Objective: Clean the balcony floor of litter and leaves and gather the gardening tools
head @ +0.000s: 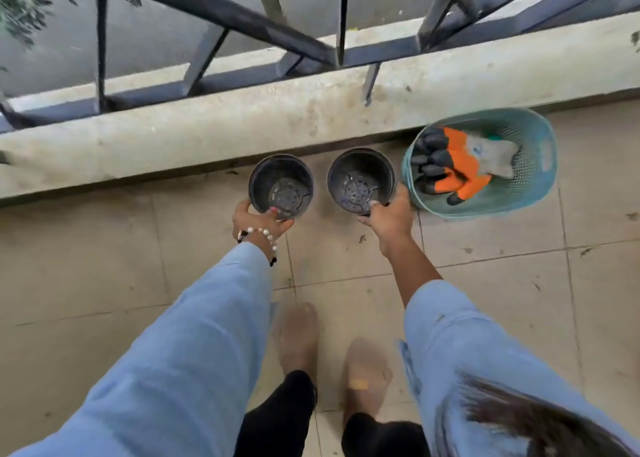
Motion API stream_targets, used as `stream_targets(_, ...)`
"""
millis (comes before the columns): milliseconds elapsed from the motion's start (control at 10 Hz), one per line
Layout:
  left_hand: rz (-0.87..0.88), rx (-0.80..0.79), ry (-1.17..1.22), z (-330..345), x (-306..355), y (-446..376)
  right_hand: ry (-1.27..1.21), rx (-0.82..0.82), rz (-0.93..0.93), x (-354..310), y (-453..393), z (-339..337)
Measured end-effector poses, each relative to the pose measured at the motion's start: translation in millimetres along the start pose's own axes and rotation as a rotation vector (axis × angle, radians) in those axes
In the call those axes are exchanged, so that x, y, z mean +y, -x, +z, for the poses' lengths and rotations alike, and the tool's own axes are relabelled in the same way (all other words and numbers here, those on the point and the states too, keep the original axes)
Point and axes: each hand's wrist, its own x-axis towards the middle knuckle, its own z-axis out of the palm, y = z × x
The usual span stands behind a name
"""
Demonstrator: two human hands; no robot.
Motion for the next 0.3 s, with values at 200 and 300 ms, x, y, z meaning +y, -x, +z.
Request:
stream_targets(200, -0.084, -0.009, 0.134, 12, 8, 31, -0.184, -0.106, 0.114, -7, 16, -1)
stream_targets(300, -0.123, -0.037, 0.053, 3, 11, 55, -0.242, -0.163, 0.135, -15, 40, -11)
